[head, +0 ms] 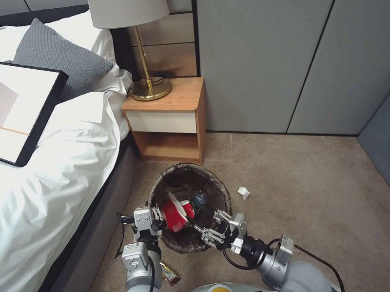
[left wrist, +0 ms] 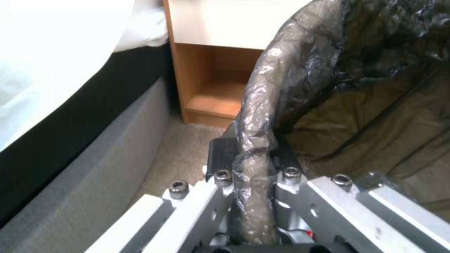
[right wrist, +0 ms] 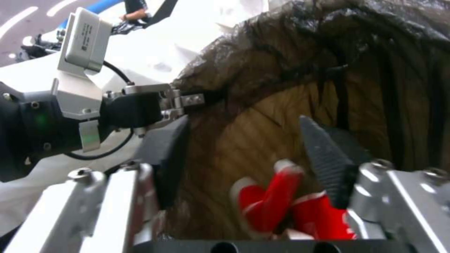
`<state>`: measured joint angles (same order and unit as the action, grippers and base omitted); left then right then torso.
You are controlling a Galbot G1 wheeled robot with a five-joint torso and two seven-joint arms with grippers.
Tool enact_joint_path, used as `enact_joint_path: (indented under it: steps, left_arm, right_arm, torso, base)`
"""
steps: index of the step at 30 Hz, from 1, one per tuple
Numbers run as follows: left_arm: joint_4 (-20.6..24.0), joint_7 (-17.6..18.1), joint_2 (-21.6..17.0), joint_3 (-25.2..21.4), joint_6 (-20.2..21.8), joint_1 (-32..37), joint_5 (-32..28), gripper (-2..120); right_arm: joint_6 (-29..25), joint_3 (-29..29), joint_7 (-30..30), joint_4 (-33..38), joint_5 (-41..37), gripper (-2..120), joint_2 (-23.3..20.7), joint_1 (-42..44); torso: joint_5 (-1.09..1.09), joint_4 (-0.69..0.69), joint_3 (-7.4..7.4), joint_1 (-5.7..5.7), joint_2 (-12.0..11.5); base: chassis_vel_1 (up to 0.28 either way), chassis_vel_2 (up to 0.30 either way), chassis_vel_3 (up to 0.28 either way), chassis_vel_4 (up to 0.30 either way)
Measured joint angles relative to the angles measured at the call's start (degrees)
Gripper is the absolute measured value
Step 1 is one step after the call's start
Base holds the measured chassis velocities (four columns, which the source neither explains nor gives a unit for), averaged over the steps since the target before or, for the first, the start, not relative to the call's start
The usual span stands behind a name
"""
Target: Pick up the trash bin, then pick up the garbage from the floor and place it into the trash bin.
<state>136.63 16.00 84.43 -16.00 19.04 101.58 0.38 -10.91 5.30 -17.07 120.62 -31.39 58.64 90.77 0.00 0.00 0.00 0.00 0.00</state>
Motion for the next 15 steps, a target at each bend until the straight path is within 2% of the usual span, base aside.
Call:
enact_joint_path:
  steps: [2, 3, 5, 7, 10, 15]
  left_arm:
    - [0.00, 0.00, 0.00, 0.00, 0.00, 0.00, 0.00, 2]
    - [0.00, 0.00, 0.00, 0.00, 0.00, 0.00, 0.00, 2]
    - [0.00, 0.00, 0.00, 0.00, 0.00, -0.01, 0.00, 2]
    - [0.00, 0.00, 0.00, 0.00, 0.00, 0.00, 0.00, 2]
    - [0.00, 0.00, 0.00, 0.00, 0.00, 0.00, 0.00, 2]
    - [0.00, 0.00, 0.00, 0.00, 0.00, -0.01, 0.00, 2]
  right_arm:
    - [-0.04, 0.01, 0.52, 0.13, -0.57, 73, -0.36, 0.58]
    - [-0.04, 0.01, 0.52, 0.13, -0.57, 73, -0.36, 0.58]
    - [-0.05, 0.01, 0.73, 0.31, -0.69, 83, -0.70, 0.96]
    - [-0.05, 0.02, 0.75, 0.46, -0.70, 86, -0.82, 1.08]
    - [-0.06, 0.44, 0.79, 1.19, -0.75, 98, -1.17, 1.63]
    - [-0.32, 1.60, 0.75, 2.61, -0.64, 100, -1.21, 2.54]
  torso:
    - [0.00, 0.00, 0.00, 0.00, 0.00]
    - [0.00, 0.00, 0.00, 0.00, 0.00]
    - [0.00, 0.00, 0.00, 0.00, 0.00]
    - [0.00, 0.00, 0.00, 0.00, 0.00]
    - [0.00, 0.00, 0.00, 0.00, 0.00]
    - [0.00, 0.00, 0.00, 0.00, 0.00]
  base:
    - [0.000, 0.000, 0.000, 0.000]
    - [0.000, 0.000, 0.000, 0.000]
    - [0.000, 0.000, 0.000, 0.000]
    - [0.000, 0.000, 0.000, 0.000]
    - [0.000, 0.000, 0.000, 0.000]
    - [0.000, 0.000, 0.000, 0.000]
